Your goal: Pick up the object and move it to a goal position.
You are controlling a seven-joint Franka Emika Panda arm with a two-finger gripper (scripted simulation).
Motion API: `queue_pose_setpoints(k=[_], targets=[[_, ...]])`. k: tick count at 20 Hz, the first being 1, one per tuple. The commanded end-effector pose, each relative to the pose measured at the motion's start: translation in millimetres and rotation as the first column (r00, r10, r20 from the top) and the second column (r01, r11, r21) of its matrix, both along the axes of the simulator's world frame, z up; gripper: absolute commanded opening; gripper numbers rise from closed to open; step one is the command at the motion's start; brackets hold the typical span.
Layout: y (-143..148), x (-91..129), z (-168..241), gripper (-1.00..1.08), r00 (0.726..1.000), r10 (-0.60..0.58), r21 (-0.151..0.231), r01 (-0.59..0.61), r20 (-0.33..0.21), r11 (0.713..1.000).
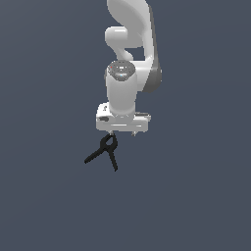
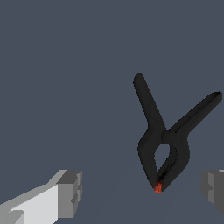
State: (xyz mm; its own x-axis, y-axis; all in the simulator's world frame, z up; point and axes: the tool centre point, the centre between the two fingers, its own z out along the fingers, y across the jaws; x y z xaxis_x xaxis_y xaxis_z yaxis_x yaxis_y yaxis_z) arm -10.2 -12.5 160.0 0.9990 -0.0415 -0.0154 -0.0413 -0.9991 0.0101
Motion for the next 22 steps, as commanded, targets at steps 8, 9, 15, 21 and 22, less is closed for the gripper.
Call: queue_pose_setpoints(k=[8,9,15,21,22], targets=[[6.8,0.5,6.5,0.28,1.000,0.029,-0.005,-0.029,0.003,1.000],[6.6,0.5,6.2,0.28,1.000,0.028,-0.004,-0.028,0.003,1.000],[2.7,3.5,4.4,0.28,1.000,0.010,-0.002,-0.010,-0.004,1.000],[-10.5,13.3,-2.1,0.28,0.998,-0.051,0.003,0.051,-0.027,0.999],[-13.7,15.5,-3.6,0.28,0.997,-0.066,0.004,0.066,-0.033,0.998]])
